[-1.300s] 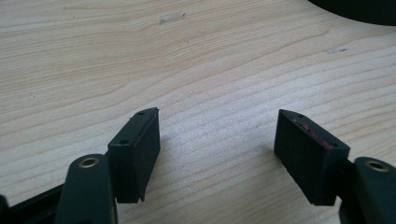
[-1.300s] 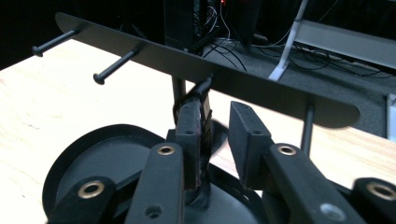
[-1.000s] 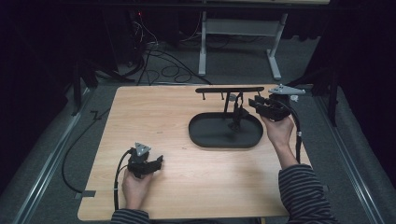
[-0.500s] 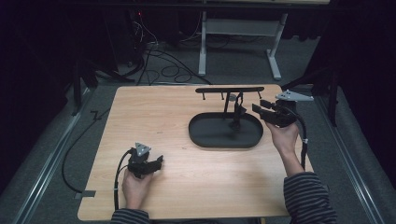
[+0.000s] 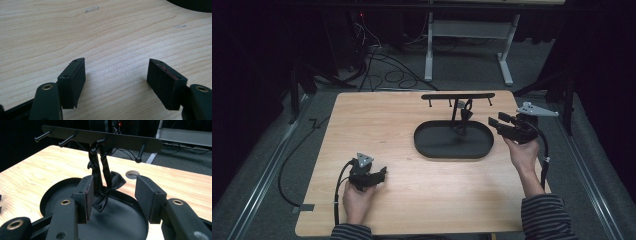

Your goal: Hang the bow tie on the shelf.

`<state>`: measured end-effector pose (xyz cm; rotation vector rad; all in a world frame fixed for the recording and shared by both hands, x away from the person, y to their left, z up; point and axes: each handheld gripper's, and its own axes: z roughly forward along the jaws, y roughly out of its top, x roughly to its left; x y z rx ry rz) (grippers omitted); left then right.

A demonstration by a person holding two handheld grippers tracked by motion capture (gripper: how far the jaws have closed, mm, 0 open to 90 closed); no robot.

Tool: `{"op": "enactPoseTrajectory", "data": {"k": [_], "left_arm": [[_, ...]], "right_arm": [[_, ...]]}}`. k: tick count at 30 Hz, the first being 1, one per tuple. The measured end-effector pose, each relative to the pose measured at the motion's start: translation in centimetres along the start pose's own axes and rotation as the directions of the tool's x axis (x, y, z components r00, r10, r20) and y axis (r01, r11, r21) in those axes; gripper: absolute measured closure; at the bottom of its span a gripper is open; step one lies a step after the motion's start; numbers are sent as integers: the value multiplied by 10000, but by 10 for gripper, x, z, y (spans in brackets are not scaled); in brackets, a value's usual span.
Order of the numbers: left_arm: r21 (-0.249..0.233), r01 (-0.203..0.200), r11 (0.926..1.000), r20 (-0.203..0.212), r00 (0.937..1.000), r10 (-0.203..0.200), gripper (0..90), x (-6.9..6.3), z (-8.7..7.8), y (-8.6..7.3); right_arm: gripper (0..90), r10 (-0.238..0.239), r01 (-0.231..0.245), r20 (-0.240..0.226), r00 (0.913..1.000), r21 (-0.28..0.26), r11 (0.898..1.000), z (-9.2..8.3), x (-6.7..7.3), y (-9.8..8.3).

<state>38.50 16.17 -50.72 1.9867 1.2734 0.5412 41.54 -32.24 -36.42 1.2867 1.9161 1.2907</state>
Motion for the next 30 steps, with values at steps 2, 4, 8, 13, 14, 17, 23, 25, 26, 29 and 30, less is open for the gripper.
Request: {"op": "enactPoseTrajectory", "data": {"k": [2, 4, 8, 13, 14, 17, 23, 25, 26, 29, 30], "left_arm": [[15, -8, 10000, -8, 10000, 8, 317, 0, 0, 0], [16, -15, 10000, -20, 10000, 15, 317, 0, 0, 0], [17, -17, 10000, -26, 10000, 17, 317, 0, 0, 0], [20, -21, 10000, -35, 10000, 21, 320, 0, 0, 0], [20, -21, 10000, -34, 10000, 21, 320, 0, 0, 0], [20, -20, 10000, -32, 10000, 21, 319, 0, 0, 0], [17, -12, 10000, -24, 10000, 13, 318, 0, 0, 0], [17, -10, 10000, -15, 10000, 11, 317, 0, 0, 0], [14, -5, 10000, -10, 10000, 5, 318, 0, 0, 0], [3, -3, 10000, -10, 10000, 3, 318, 0, 0, 0], [2, -2, 10000, -10, 10000, 2, 318, 0, 0, 0]], "right_arm": [[502, -19, 19, 3, 10000, 10, 10000, -2, 0, -1], [501, -44, 44, -23, 10000, 0, 10000, -5, 1, -3], [502, -43, 43, -71, 10000, 3, 10000, -8, 2, -7], [504, -12, 13, -108, 9999, 32, 10000, -11, 1, -12], [508, -31, 29, -152, 9999, -134, 9999, -14, 2, -14], [510, -15, 12, -161, 9999, -209, 9998, -19, 4, -17], [522, -100, 92, -156, 9998, -453, 9989, -28, 7, -22], [523, -147, 140, -153, 9998, -451, 9989, -30, 9, -23], [523, -149, 142, -164, 9998, -451, 9989, -31, 10, -24], [523, -163, 156, -173, 9997, -420, 9990, -32, 11, -27], [524, -176, 168, -180, 9997, -426, 9990, -33, 11, -28]]}}
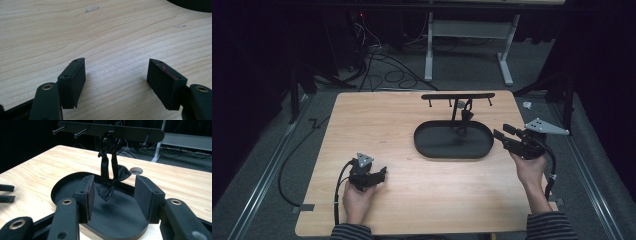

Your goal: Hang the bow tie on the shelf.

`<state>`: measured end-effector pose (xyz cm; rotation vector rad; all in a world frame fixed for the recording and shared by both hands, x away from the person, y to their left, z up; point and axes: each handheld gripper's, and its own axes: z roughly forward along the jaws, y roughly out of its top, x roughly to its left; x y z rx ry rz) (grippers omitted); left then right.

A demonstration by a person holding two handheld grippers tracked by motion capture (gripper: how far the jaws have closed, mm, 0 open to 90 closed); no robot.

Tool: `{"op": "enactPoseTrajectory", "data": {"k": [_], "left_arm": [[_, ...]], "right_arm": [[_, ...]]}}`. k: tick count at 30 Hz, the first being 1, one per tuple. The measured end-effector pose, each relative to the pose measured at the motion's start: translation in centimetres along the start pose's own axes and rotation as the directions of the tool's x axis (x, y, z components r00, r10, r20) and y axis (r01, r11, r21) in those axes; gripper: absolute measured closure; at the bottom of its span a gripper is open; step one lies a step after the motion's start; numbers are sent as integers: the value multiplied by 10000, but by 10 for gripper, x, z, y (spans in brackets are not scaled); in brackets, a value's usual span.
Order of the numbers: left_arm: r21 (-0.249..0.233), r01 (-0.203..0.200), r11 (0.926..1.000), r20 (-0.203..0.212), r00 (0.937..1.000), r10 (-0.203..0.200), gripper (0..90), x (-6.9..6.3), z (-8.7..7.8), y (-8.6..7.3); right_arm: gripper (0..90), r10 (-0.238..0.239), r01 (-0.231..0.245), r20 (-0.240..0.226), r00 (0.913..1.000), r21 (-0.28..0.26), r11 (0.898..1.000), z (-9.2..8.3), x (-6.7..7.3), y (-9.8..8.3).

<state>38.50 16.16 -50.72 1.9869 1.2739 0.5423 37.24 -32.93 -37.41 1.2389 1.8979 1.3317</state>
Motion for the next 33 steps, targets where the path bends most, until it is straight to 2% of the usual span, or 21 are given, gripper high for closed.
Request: {"op": "enactPoseTrajectory", "data": {"k": [15, 33], "left_arm": [[20, -21, 10000, -20, 10000, 21, 317, 0, 0, 0], [24, -37, 10000, -33, 10000, 37, 317, 0, 0, 0]], "right_arm": [[523, 35, -36, -145, 9999, -34, 10000, -10, 5, -13], [523, 104, -93, -344, 9994, 333, 9994, -9, 13, -32]]}}
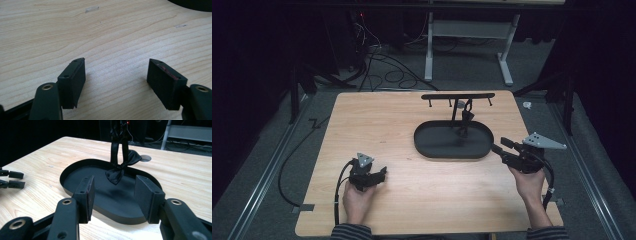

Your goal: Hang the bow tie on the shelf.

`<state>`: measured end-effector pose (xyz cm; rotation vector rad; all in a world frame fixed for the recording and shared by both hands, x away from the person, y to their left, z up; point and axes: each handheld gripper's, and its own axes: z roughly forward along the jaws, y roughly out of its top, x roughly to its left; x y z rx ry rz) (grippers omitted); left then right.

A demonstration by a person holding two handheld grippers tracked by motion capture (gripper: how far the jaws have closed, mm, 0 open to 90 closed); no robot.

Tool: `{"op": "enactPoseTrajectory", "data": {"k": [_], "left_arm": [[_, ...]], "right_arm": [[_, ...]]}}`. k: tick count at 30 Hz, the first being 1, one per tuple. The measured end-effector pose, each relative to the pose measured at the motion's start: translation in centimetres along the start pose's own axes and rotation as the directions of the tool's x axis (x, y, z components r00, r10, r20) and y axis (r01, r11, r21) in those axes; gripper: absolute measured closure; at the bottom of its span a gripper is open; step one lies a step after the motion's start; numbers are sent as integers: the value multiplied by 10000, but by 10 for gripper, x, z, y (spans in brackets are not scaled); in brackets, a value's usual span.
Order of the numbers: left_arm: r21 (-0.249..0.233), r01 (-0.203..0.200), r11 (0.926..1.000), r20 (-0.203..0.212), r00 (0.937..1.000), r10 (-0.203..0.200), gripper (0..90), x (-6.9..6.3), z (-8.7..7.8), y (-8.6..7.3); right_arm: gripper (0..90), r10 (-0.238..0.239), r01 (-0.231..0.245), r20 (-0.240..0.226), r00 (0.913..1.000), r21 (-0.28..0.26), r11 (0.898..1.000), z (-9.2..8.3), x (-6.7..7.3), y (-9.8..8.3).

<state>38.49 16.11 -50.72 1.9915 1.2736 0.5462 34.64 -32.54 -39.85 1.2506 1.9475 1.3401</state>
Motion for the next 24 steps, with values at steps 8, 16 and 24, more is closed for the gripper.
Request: {"op": "enactPoseTrajectory", "data": {"k": [8, 16, 24], "left_arm": [[3, -12, 10000, 2, 10000, 12, 317, 0, 0, 0], [2, -12, 10000, 0, 10000, 12, 317, 0, 0, 0], [-1, -13, 10000, -16, 10000, 13, 318, 0, 0, 0]], "right_arm": [[523, 43, -42, -111, 9999, 93, 9999, 2, 3, -8], [523, 61, -57, -152, 9999, 224, 9997, 6, 6, -14], [523, 49, -40, -268, 9996, 349, 9994, 11, 9, -19]]}}
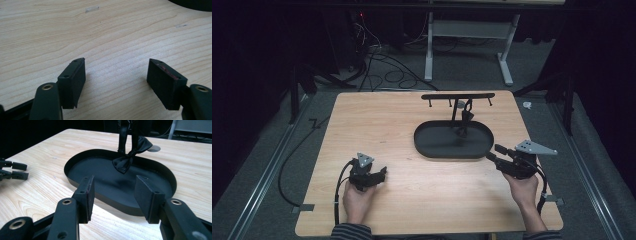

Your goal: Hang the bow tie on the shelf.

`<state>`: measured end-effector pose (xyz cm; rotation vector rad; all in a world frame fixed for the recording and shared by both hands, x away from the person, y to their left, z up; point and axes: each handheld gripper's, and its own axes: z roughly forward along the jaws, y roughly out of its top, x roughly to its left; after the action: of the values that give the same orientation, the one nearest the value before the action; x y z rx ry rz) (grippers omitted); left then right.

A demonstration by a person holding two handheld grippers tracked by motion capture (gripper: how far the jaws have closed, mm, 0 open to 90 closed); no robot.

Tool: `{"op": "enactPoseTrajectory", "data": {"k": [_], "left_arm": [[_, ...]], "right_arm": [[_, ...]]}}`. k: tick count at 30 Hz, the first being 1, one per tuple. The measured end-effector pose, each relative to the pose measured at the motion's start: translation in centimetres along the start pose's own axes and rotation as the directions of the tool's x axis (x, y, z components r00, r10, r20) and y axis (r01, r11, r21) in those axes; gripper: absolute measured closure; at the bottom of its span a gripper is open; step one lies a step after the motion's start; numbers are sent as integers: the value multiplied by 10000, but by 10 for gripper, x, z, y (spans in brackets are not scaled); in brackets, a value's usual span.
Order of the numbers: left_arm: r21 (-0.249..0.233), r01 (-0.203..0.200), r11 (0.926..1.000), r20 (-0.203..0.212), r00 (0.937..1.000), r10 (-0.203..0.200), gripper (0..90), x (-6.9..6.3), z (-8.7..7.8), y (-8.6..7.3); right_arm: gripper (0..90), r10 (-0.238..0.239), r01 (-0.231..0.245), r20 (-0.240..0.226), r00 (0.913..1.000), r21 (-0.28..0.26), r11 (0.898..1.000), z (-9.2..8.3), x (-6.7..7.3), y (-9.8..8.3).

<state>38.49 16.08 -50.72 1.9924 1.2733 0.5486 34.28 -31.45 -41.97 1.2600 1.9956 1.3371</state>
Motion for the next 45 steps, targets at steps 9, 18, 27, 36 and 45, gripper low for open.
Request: {"op": "enactPoseTrajectory", "data": {"k": [9, 18, 27, 36, 45], "left_arm": [[1, -2, 10000, 6, 10000, 2, 318, 0, 0, 0], [4, -1, 10000, 8, 10000, 1, 318, 0, 0, 0], [3, 1, 10000, 11, 10000, -1, 318, 0, 0, 0], [6, -1, 10000, 10, 10000, 1, 318, 0, 0, 0], [5, -2, 10000, 11, 10000, 2, 318, 0, 0, 0]], "right_arm": [[523, -28, 30, -121, 9999, 177, 9998, 4, 4, -6], [523, 8, -3, -181, 9998, 269, 9996, 7, 5, -12], [523, 71, -55, -334, 9994, 476, 9989, 14, 9, -21], [523, 57, -25, -482, 9988, 656, 9978, 21, 13, -27], [524, 108, -66, -552, 9984, 751, 9972, 25, 15, -31]]}}
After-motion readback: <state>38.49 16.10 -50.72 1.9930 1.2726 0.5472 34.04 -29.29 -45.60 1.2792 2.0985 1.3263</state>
